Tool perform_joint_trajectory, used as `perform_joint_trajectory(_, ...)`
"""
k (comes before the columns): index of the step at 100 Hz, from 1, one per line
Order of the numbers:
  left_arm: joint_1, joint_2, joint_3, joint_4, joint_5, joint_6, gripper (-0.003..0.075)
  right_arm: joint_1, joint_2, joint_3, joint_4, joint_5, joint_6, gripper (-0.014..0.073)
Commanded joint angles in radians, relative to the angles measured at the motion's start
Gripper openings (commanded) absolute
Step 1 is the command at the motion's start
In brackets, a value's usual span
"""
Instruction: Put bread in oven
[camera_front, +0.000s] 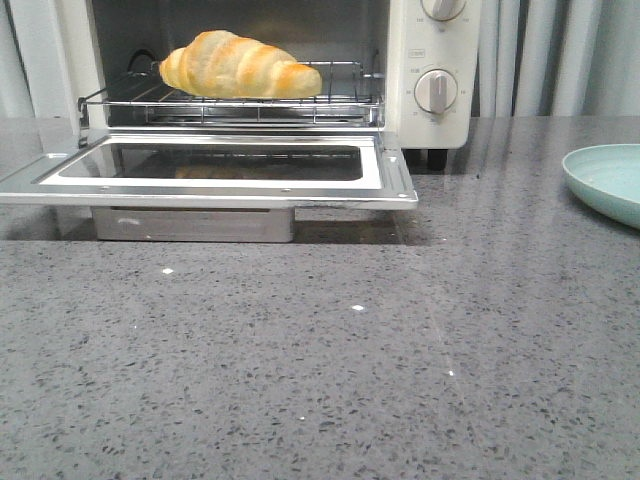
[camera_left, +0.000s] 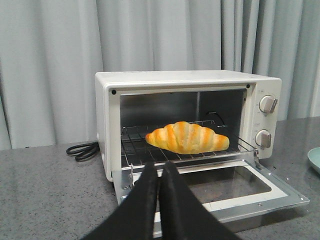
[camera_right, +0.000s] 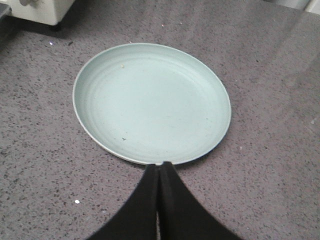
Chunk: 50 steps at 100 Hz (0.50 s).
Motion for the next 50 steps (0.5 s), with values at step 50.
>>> perform_joint_trajectory(50,0.0,0.011,-0.025,-0.082,0.001,-0.009,-0.0022,-0.001,0.006,-0.023,-0.072,-0.018,0.006,-0.0067)
